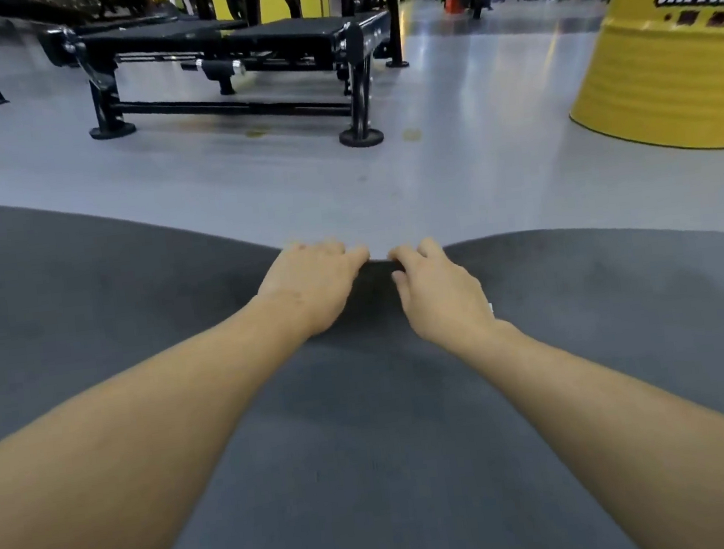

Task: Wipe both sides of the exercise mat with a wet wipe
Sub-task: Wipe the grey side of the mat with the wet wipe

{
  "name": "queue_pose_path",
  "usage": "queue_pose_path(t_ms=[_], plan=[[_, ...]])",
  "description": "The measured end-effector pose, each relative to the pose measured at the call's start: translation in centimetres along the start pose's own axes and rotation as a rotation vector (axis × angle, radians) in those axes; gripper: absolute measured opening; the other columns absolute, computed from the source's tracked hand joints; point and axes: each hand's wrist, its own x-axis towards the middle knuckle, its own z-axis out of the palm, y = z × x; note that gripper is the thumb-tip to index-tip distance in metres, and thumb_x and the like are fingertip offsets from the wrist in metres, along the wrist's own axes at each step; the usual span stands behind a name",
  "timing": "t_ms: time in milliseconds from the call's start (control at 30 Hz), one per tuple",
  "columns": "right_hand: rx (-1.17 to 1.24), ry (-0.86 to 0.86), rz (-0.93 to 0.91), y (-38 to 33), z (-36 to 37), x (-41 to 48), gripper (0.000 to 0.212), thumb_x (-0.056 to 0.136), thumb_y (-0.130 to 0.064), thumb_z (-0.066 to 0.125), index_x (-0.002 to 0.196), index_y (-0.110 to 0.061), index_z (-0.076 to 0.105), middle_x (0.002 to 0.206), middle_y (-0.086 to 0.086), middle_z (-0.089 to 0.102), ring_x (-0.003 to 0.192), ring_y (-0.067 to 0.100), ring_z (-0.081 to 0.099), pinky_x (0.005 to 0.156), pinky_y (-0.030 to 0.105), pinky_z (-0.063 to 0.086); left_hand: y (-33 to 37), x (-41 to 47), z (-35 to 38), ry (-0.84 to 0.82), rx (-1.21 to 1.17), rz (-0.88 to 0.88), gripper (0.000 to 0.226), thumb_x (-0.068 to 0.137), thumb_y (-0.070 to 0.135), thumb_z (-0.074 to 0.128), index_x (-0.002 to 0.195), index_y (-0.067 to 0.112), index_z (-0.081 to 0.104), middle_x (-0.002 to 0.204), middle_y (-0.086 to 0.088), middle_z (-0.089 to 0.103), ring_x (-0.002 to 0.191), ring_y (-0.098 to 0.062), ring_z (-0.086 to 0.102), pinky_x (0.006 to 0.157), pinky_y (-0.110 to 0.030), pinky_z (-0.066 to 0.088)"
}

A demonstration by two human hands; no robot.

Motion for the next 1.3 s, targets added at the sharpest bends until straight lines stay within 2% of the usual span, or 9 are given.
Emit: queue_pose_path(t_ms=[100, 167, 267, 433, 567, 700, 900, 1033, 1300], plan=[[0.053, -0.044, 0.012, 0.1, 1.8, -0.2, 0.056, 0.104, -0.034, 0.045, 0.15, -0.044, 0.015, 0.111, -0.005, 0.039, 0.075, 0.03, 0.05, 0.07, 0.049, 0.052, -0.9, 0.7, 2.1, 0.035, 0.026, -0.002, 0.03, 0.104, 0.025, 0.048, 0.133, 0.025, 0.04, 0.116, -0.002, 0.058, 0.102, -0.027, 0.059, 0.085, -0.038, 0.038], [0.063, -0.072, 0.038, 0.1, 3.3, -0.9, 0.067, 0.103, -0.035, 0.047, 0.15, -0.051, 0.003, 0.108, -0.009, 0.035, 0.077, 0.029, 0.051, 0.071, 0.053, 0.052, -1.3, 0.4, 3.4, 0.045, 0.08, -0.009, 0.058, 0.104, 0.038, 0.045, 0.154, 0.023, 0.021, 0.141, -0.005, 0.047, 0.129, -0.028, 0.047, 0.109, -0.044, 0.033], [-0.007, -0.123, 0.045, 0.3, 5.7, -2.0, 0.036, 0.105, -0.032, 0.045, 0.139, -0.034, 0.034, 0.114, -0.005, 0.037, 0.091, 0.031, 0.054, 0.072, 0.05, 0.051, -1.0, -1.3, 4.8, -0.013, 0.054, -0.054, 0.075, 0.104, 0.046, 0.039, 0.162, 0.025, -0.003, 0.167, -0.007, 0.014, 0.155, -0.025, 0.01, 0.125, -0.054, 0.01], [0.009, -0.178, 0.004, 0.6, 9.2, -4.3, 0.021, 0.103, -0.031, 0.05, 0.122, -0.022, 0.052, 0.115, -0.001, 0.041, 0.105, 0.026, 0.054, 0.078, 0.044, 0.049, 2.4, -5.8, 7.2, -0.137, -0.07, -0.026, 0.07, 0.106, 0.046, 0.033, 0.163, 0.026, -0.002, 0.17, 0.0, 0.009, 0.157, -0.019, 0.006, 0.126, -0.05, 0.01], [0.04, -0.115, -0.042, 0.9, 10.4, -6.6, 0.022, 0.098, -0.032, 0.055, 0.118, -0.025, 0.061, 0.114, -0.004, 0.048, 0.11, 0.02, 0.05, 0.097, 0.048, 0.045, 5.4, -10.0, 9.5, -0.207, -0.216, -0.003, 0.064, 0.102, 0.05, 0.016, 0.161, 0.028, 0.017, 0.165, 0.003, 0.027, 0.152, -0.018, 0.022, 0.124, -0.047, 0.02], [-0.01, -0.087, 0.008, 1.5, 10.1, -10.2, 0.043, 0.097, -0.044, 0.057, 0.135, -0.023, 0.058, 0.143, 0.003, 0.049, 0.131, 0.024, 0.046, 0.114, 0.042, 0.034, 7.2, -13.0, 9.8, -0.243, -0.339, -0.101, 0.076, 0.093, 0.052, -0.004, 0.16, 0.029, 0.026, 0.167, 0.005, 0.024, 0.154, -0.018, 0.02, 0.124, -0.044, 0.019], [-0.033, -0.214, -0.039, 1.7, 8.8, -15.5, 0.047, 0.107, -0.032, 0.04, 0.153, -0.024, 0.04, 0.164, 0.011, 0.027, 0.153, 0.026, 0.02, 0.124, 0.039, 0.013, 10.1, -17.2, 7.2, -0.352, -0.422, -0.174, 0.057, 0.108, 0.048, 0.021, 0.163, 0.031, 0.012, 0.171, 0.006, 0.002, 0.158, -0.021, -0.003, 0.127, -0.049, 0.004], [-0.042, -0.25, -0.105, 1.0, 7.0, -19.4, 0.045, 0.102, -0.013, 0.046, 0.146, -0.019, 0.047, 0.159, 0.008, 0.034, 0.147, 0.024, 0.031, 0.122, 0.041, 0.023, 12.0, -21.0, 4.7, -0.42, -0.449, -0.119, 0.06, 0.107, 0.051, 0.026, 0.162, 0.035, 0.008, 0.171, 0.007, -0.003, 0.157, -0.022, -0.008, 0.127, -0.05, 0.001], [-0.013, -0.411, -0.219, 0.6, 3.4, -27.5, 0.05, 0.107, -0.012, 0.039, 0.156, -0.022, 0.033, 0.166, -0.002, 0.025, 0.155, 0.016, 0.016, 0.123, 0.03, 0.023, 13.9, -27.8, -0.5, -0.58, -0.467, -0.002, 0.065, 0.105, 0.049, 0.039, 0.161, 0.04, 0.007, 0.171, 0.006, -0.004, 0.157, -0.021, -0.007, 0.127, -0.052, 0.006]])
